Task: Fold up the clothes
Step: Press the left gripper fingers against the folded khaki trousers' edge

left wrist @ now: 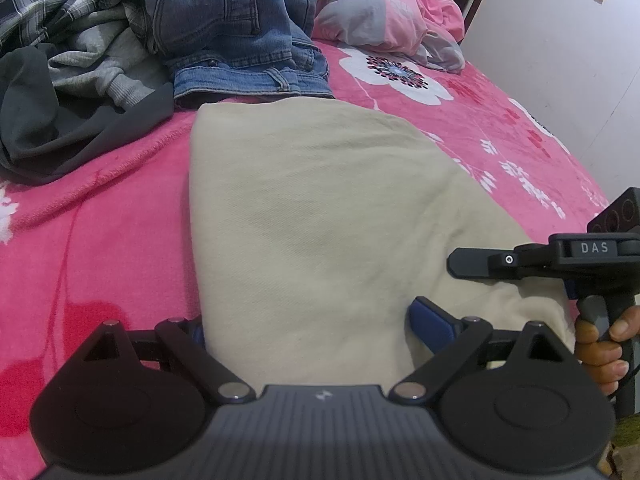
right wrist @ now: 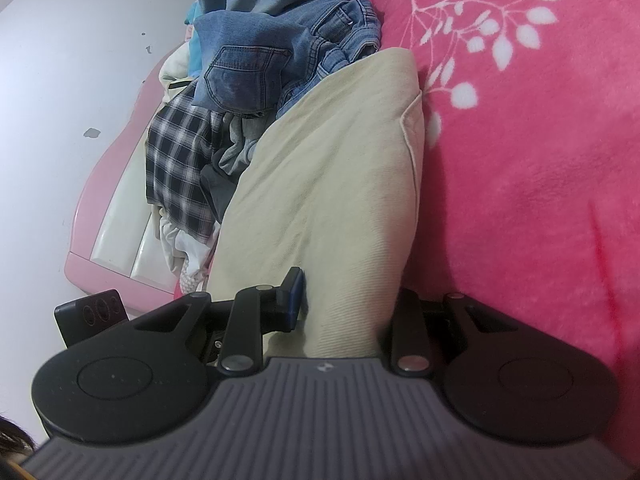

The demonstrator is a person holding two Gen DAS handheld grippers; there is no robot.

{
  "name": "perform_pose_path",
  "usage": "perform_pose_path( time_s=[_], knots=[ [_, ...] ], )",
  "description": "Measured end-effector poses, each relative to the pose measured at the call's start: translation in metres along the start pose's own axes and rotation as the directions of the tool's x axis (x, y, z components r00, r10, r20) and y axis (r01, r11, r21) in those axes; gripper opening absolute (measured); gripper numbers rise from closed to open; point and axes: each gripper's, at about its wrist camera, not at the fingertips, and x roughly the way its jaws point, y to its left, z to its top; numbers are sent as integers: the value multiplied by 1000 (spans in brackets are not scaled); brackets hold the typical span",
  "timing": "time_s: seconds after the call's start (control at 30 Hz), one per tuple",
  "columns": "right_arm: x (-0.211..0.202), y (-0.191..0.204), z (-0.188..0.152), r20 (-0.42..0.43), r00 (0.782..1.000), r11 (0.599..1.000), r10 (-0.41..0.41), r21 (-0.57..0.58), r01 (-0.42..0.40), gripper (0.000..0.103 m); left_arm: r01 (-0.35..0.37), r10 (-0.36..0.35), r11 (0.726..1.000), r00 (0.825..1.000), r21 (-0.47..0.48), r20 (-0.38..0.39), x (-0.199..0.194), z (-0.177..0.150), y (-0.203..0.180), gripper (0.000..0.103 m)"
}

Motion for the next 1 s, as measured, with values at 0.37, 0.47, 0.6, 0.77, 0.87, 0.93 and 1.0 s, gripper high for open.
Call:
perform_pose_path(
  time_s=[0.37,0.47,0.6,0.77,0.87,0.93,1.0],
  knots=[
    [0,3,-1,6,1000,999,-9,-33,10,24,21,-21,1000,999,-8,26,-1,-3,3,94],
    [0,5,-2,19,1000,999,-7,-49,8,24,34,-34,999,999,-20,34,-3,-3,4,92],
    [-2,10,-1,28,1000,998,-12,-69,14,24,25,-24,1000,999,-17,44,-9,-1,0,89],
    [-5,20,2,30,999,994,-16,-109,19,24,47,-45,998,998,-48,51,-16,3,3,85],
    [-10,27,3,35,999,991,-13,-134,18,24,77,-74,994,996,-73,54,-20,5,4,83],
    [-14,30,5,40,999,989,-12,-148,17,24,102,-98,991,994,-86,54,-22,6,4,82],
    [-18,33,6,47,999,987,-12,-159,19,24,126,-121,988,991,-92,53,-23,6,2,81]
  ],
)
